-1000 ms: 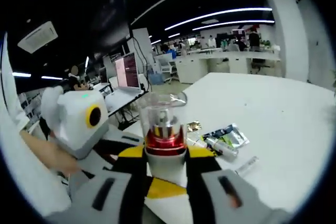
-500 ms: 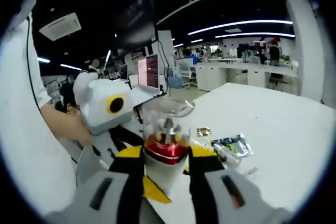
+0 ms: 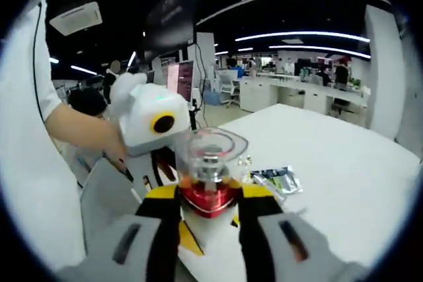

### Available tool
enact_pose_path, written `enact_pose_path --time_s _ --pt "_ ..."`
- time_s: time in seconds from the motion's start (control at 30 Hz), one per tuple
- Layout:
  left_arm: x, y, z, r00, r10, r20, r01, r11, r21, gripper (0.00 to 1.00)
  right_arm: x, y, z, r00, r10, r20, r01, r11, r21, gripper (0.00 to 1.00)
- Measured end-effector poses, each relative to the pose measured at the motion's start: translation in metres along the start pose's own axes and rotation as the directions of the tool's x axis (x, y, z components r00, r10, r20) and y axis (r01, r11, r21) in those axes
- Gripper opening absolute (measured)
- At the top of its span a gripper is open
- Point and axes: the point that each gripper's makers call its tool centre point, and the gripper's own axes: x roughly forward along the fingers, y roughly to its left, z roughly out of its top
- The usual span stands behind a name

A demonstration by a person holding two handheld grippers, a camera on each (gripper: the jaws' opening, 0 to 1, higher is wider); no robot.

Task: Arrange the skincare products in the storage area until every visible bottle or jar stands upright without overlapping.

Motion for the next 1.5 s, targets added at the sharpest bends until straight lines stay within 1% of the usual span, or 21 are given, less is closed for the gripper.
enact_pose_path --time_s 0.1,0.13,0.23,0.37,0.43,0.6,0.77,0.93,1.07,1.2,1.5 --pt "0.009 0.004 -0.010 1.000 -0.002 -0.020 0.002 1.000 -0.008 0.27 0.005 -0.008 -0.016 0.998 -0.044 -0.033 0.045 0.999 0.019 0.33" --pt "0.013 0.007 -0.015 1.000 -0.001 -0.028 0.000 1.000 -0.014 0.28 0.006 -0.009 -0.017 0.998 -0.048 -0.035 0.048 0.999 0.019 0.33" --pt "0.021 0.013 -0.026 0.999 -0.006 -0.048 0.004 1.000 -0.027 0.28 0.012 -0.015 -0.031 0.996 -0.073 -0.057 0.074 0.997 0.028 0.33" --pt "0.033 0.020 -0.040 0.997 -0.008 -0.077 0.005 0.999 -0.038 0.28 0.020 -0.022 -0.045 0.992 -0.090 -0.090 0.092 0.996 0.019 0.33" --pt "0.038 0.028 -0.049 0.997 -0.011 -0.082 0.008 0.999 -0.044 0.28 0.023 -0.026 -0.052 0.989 -0.098 -0.107 0.101 0.995 0.018 0.33" --pt "0.047 0.034 -0.059 0.995 -0.017 -0.102 0.014 0.999 -0.032 0.28 0.031 -0.036 -0.068 0.983 -0.122 -0.134 0.127 0.991 0.028 0.33" --pt "0.053 0.040 -0.064 0.992 -0.031 -0.125 0.031 1.000 -0.008 0.28 0.035 -0.042 -0.075 0.978 -0.148 -0.147 0.155 0.987 0.035 0.33" --pt "0.057 0.046 -0.066 0.991 -0.026 -0.128 0.028 0.999 0.016 0.28 0.039 -0.050 -0.079 0.972 -0.174 -0.160 0.179 0.984 0.023 0.33" --pt "0.059 0.052 -0.067 0.991 -0.037 -0.130 0.040 0.999 0.028 0.28 0.042 -0.055 -0.081 0.968 -0.189 -0.165 0.197 0.980 0.030 0.33" --pt "0.061 0.057 -0.069 0.990 -0.044 -0.134 0.048 0.999 0.026 0.28 0.046 -0.060 -0.083 0.965 -0.198 -0.172 0.207 0.978 0.031 0.33" --pt "0.065 0.076 -0.072 0.991 -0.034 -0.130 0.037 0.999 0.018 0.28 0.056 -0.073 -0.083 0.961 -0.209 -0.179 0.216 0.976 0.020 0.32"
